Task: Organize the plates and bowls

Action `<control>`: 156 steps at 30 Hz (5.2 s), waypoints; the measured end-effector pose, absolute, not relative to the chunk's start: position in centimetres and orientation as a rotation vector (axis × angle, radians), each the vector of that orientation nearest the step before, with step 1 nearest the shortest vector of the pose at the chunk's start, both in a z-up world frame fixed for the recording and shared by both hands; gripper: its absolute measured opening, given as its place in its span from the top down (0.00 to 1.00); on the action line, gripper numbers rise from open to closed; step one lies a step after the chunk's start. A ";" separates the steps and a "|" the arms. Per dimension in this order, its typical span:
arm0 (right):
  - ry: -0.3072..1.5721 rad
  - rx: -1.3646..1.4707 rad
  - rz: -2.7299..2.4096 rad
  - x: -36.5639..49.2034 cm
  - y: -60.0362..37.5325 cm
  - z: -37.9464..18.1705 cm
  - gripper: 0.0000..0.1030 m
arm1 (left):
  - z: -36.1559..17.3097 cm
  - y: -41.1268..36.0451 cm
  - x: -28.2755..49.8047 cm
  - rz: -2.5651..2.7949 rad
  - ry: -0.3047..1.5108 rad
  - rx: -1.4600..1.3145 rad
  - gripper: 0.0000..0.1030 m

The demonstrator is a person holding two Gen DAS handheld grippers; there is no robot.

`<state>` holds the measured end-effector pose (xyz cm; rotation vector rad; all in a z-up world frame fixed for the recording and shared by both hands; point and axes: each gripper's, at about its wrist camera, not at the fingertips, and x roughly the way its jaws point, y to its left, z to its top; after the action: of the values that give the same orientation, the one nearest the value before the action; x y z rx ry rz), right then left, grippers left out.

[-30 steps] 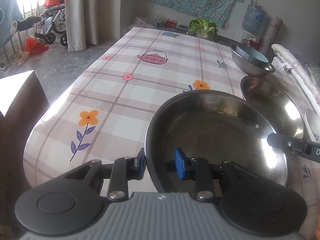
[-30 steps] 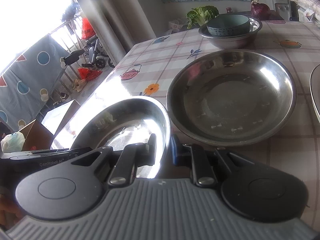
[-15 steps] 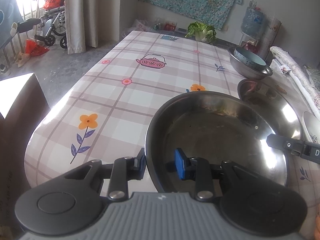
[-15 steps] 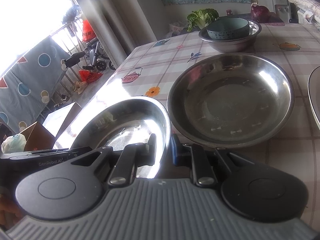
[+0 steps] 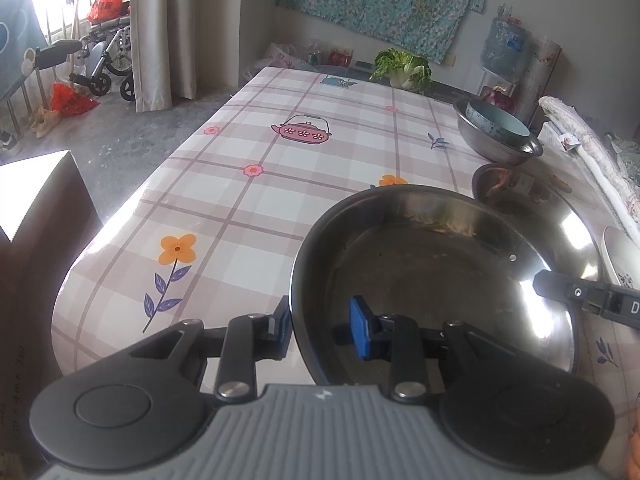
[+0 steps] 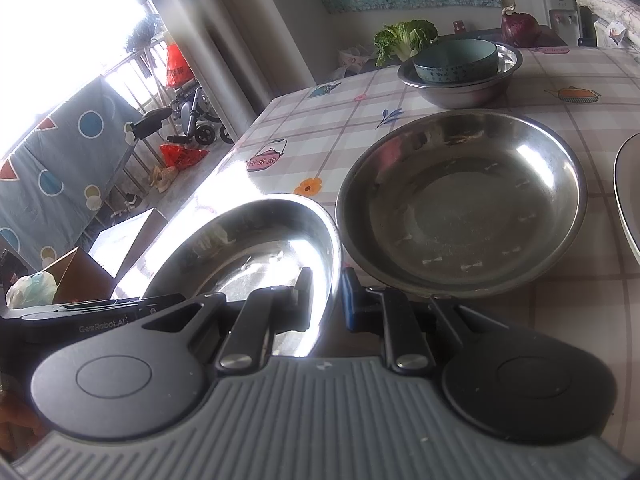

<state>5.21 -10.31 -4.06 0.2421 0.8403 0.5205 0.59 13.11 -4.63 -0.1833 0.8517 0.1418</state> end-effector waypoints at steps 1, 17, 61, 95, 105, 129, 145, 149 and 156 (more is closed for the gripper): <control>0.839 0.243 0.520 5.2 -10.3 -4.0 0.86 | -4.6 13.1 0.6 0.141 0.850 -0.183 0.71; 0.795 0.277 0.504 4.7 -11.9 -2.3 0.86 | -2.3 12.0 1.8 0.090 0.802 -0.153 0.71; 0.736 0.416 0.262 6.9 -23.6 -2.1 0.85 | -1.1 0.2 11.3 -0.106 0.807 0.007 0.69; 0.828 0.290 0.211 10.1 -22.0 -4.0 0.84 | -3.5 -0.1 14.1 -0.077 0.917 0.045 0.65; 0.793 0.257 0.165 9.7 -22.3 -2.9 0.57 | -2.5 -1.3 13.4 -0.080 0.859 0.086 0.42; 0.665 0.320 0.001 -0.6 -32.2 -0.4 0.47 | -0.9 -12.5 4.8 -0.476 0.700 0.063 0.20; 0.703 0.323 -0.048 4.8 -40.6 -3.2 0.47 | -6.6 -16.7 7.5 -0.334 0.840 -0.167 0.25; 0.737 0.333 -0.034 7.6 -41.1 -4.7 0.51 | -7.2 -17.4 8.2 -0.323 0.850 -0.154 0.31; 0.776 0.368 0.007 10.9 -41.8 -6.4 0.72 | -8.3 -17.7 9.8 -0.305 0.883 -0.157 0.58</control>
<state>10.90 -41.77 -6.42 0.3678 0.7758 0.0066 9.81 -17.74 -8.25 -0.1566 0.8833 -0.3052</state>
